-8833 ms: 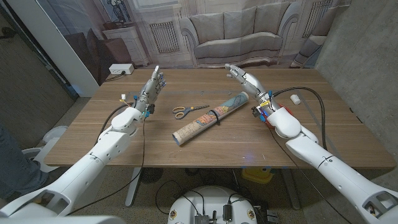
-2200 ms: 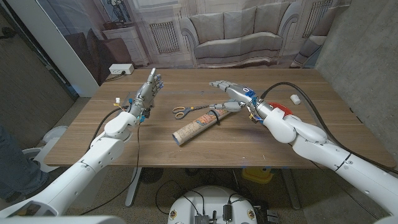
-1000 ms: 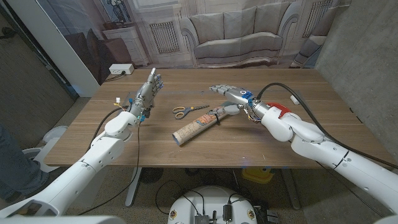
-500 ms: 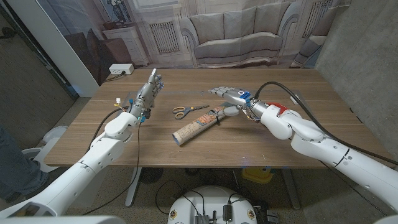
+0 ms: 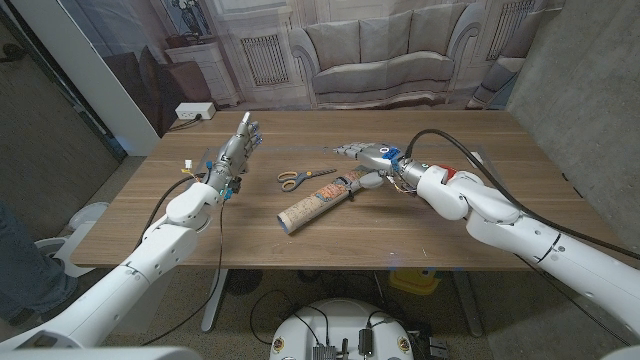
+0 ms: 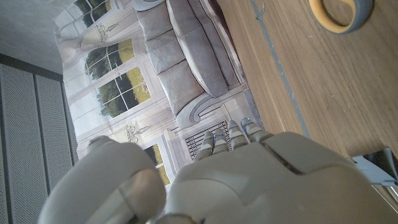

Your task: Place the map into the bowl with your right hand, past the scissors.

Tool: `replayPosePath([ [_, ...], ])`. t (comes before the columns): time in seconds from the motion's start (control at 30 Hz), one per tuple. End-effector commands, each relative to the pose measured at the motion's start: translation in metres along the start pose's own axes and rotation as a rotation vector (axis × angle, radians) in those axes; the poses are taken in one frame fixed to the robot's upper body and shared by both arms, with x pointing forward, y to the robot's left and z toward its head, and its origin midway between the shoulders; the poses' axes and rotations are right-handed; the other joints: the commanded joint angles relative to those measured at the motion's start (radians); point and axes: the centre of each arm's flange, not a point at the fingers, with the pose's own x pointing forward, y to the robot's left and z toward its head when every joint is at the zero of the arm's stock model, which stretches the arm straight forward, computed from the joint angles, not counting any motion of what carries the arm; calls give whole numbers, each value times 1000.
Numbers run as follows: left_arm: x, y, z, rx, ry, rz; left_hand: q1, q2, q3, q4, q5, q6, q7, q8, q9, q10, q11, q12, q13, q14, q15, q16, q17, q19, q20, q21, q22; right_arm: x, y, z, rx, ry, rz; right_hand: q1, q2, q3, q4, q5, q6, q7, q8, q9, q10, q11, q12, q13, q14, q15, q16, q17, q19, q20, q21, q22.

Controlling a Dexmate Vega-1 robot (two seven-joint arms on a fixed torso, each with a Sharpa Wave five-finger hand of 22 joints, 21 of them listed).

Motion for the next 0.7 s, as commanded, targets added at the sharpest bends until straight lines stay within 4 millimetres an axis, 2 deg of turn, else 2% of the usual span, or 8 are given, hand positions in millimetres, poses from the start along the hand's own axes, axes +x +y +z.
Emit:
replayPosePath([
  [0.03,-2,0,-1,-4,-6,5,2,5,-7,3,2,4,1,1,2,0,2,-3,5,-6,-2,-2,5,-4,-26,-1,3,7,0,0,-41,-13,50,9,2,0,-7,6,-4,-2,2,2,3,6,8,1,4,-37,4,3,4,-80,-3,6],
  [0.17,-2,1,-1,-5,-8,6,2,6,-7,3,2,4,0,1,2,0,3,-3,5,-7,-2,-2,5,-5,-26,-2,3,10,2,0,-56,-21,66,10,1,-1,-6,5,-5,0,3,2,3,10,9,2,-7,-41,1,4,-3,-85,-9,6],
  [0.27,-2,1,-1,-7,-9,7,2,6,-8,3,2,4,0,1,2,0,3,-3,5,-7,-2,-2,5,-5,-26,-1,3,12,3,1,-80,-29,73,11,-1,-1,-4,5,0,-6,7,2,12,4,14,1,-7,-48,2,4,-2,-93,-12,7],
  [0.7,-3,3,0,-5,-16,16,3,7,-10,3,2,4,0,1,2,0,2,-3,5,-7,-2,-2,5,-4,-26,-1,3,21,7,0,-119,-40,109,12,-4,-3,0,3,2,-9,9,1,15,-12,15,1,-14,-50,2,5,-4,-96,-21,7],
])
